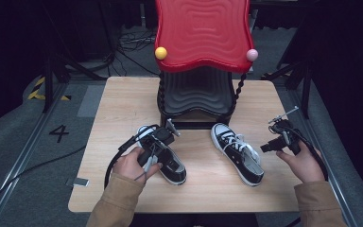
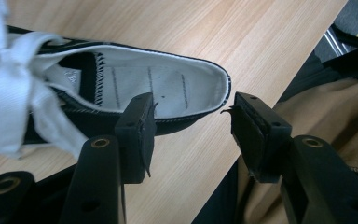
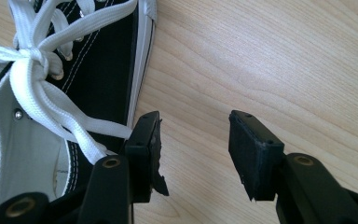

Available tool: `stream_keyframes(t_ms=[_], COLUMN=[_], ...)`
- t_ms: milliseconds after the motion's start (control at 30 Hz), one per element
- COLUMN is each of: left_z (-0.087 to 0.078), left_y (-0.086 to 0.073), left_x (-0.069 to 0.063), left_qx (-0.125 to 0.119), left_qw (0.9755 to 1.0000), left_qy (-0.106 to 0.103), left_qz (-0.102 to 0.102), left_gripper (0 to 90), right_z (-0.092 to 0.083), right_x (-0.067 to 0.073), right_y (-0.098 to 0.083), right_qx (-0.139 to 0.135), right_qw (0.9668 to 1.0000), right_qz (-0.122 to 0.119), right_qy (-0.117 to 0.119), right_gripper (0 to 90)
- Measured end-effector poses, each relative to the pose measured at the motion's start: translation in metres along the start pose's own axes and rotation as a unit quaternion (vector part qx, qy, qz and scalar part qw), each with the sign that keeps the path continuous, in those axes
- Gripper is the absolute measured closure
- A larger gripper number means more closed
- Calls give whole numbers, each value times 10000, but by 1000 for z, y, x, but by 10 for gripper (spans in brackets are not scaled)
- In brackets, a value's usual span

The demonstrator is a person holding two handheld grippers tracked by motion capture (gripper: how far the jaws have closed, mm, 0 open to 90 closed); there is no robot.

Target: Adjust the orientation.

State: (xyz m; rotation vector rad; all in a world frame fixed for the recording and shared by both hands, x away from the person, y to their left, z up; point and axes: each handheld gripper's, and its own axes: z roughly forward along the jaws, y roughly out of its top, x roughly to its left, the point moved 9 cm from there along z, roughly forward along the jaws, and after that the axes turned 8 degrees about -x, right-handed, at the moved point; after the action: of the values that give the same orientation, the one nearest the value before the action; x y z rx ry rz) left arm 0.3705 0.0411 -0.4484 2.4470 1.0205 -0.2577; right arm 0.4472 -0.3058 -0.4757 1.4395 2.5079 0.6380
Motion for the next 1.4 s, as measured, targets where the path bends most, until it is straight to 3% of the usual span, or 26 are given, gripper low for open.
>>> stream_keyframes(t_ms=[233, 567, 767, 833, 900, 1033, 1200, 1300, 1400], left_z=[15, 35, 48, 50, 50, 44, 30, 21, 11], left_y=[2, 1, 0, 0, 0, -7, -18, -31, -43], left_x=[-2, -8, -9, -11, -13, -14, -13, -11, -8], left_qx=[126, 404, 581, 597, 582, 752, 723, 656, 654], left_qw=[9999, 9991, 9983, 9981, 9981, 9971, 9974, 9977, 9975], left_qy=[53, -79, -32, -81, -200, -85, -67, -102, -1], left_qz=[-15, 37, 86, 132, 61, 123, 33, -169, -285], left_gripper=[441, 433, 500, 603, 735, 805, 819, 810, 800], right_z=[4, 9, 12, 13, 14, 13, 14, 16, 17], right_x=[2, 4, 4, 4, 4, 4, 3, 2, 4], right_y=[-1, -2, -3, -3, -3, -3, 2, 7, 14], right_qx=[66, 146, 187, 205, 215, 208, 157, 158, 129], right_qw=[10000, 9999, 9998, 9997, 9997, 9997, 9998, 9998, 9997], right_qz=[-23, -59, -70, -87, -82, -97, -99, -124, -191], right_qy=[16, 21, 24, 35, 18, 27, 30, 34, 52], right_gripper=[536, 528, 527, 525, 523, 521, 518, 515, 514])
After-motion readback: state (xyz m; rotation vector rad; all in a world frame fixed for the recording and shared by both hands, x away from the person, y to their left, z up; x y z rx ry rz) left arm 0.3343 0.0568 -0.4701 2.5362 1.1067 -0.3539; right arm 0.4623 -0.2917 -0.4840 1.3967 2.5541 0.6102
